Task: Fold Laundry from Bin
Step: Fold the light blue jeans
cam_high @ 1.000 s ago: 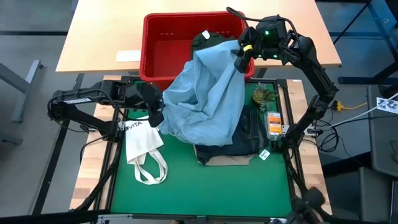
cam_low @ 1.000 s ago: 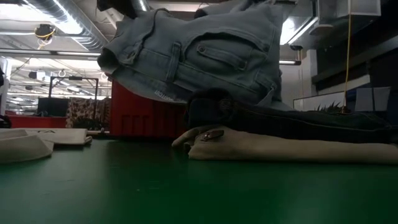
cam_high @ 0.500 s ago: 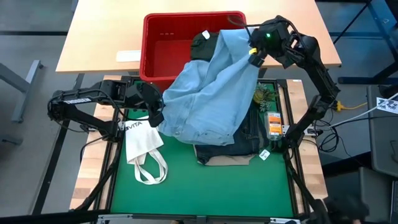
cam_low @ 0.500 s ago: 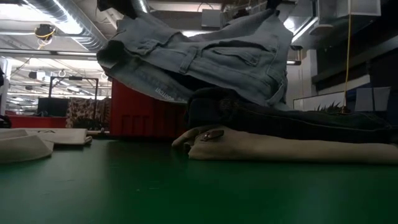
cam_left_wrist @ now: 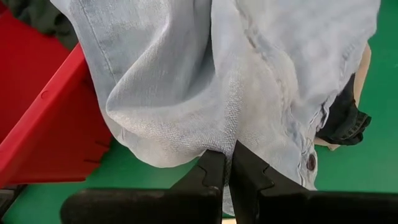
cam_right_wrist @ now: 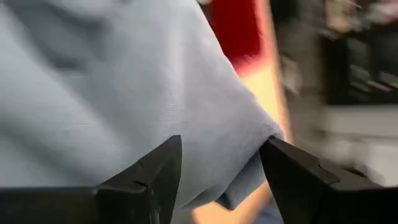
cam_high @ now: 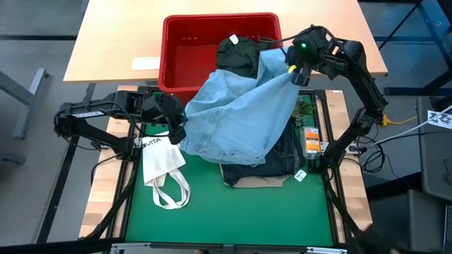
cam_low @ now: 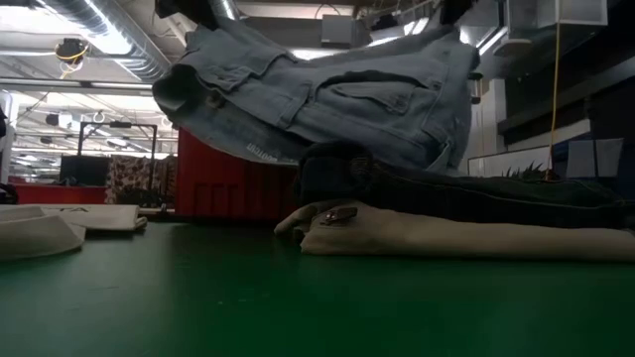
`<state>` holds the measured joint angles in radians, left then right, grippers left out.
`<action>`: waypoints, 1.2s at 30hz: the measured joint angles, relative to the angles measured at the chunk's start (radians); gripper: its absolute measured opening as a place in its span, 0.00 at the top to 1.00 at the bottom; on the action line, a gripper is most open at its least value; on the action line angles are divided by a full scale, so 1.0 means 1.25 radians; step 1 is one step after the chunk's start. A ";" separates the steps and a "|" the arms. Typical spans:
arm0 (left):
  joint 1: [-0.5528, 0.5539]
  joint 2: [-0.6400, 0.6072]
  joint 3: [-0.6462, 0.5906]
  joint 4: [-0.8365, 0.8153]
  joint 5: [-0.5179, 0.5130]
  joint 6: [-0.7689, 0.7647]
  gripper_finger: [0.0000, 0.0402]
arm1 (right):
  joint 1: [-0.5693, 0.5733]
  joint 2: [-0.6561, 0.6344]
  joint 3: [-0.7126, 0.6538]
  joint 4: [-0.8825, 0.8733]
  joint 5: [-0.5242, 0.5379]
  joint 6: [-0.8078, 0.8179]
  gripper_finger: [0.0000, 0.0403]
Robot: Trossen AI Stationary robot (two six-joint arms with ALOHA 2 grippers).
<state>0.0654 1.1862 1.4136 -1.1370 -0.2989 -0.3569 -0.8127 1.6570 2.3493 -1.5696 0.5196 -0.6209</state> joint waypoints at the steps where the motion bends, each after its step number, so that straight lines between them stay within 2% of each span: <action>1: 0.000 0.000 0.000 0.000 0.000 0.000 0.98 | 0.000 -0.001 0.000 -0.001 -0.064 0.000 0.46; 3: 0.000 0.000 0.000 0.000 0.000 0.000 0.99 | 0.001 -0.003 0.001 0.001 -0.183 -0.014 0.46; 5: 0.000 0.000 0.000 0.000 0.003 0.000 0.99 | 0.002 -0.002 0.001 0.015 -0.254 -0.024 0.46; 7: 0.000 0.000 0.000 0.001 0.003 -0.001 0.99 | 0.002 -0.001 0.001 0.034 -0.267 -0.021 0.46; 11: 0.000 0.000 0.000 0.001 0.004 -0.001 0.99 | 0.007 -0.001 0.001 0.044 -0.276 0.066 0.46; 14: 0.000 0.000 0.000 0.001 0.004 -0.001 0.99 | 0.034 -0.001 0.001 0.027 -0.329 0.116 0.46; 19: 0.000 0.000 0.000 0.001 0.004 -0.002 0.99 | 0.145 -0.003 0.001 0.018 -0.484 0.137 0.46; 21: 0.000 0.000 0.000 0.001 0.004 -0.002 0.99 | 0.215 -0.003 0.000 0.018 -0.507 0.161 0.46; 24: 0.000 0.000 0.000 0.001 0.004 -0.002 0.99 | 0.335 -0.004 -0.016 0.016 -0.498 0.193 0.46; 27: 0.000 0.000 0.000 0.001 0.004 -0.001 0.99 | 0.457 -0.004 -0.046 0.002 -0.451 0.221 0.46; 32: 0.000 0.000 0.000 0.001 0.004 -0.001 0.99 | 0.648 -0.004 -0.159 0.000 -0.296 0.281 0.46; 36: 0.000 0.000 0.000 0.001 0.004 -0.001 0.99 | 0.763 -0.004 -0.298 0.032 -0.176 0.326 0.46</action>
<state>0.0654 1.1862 1.4132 -1.1362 -0.2939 -0.3576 0.1413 1.6520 1.9764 -1.5292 0.2996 -0.2129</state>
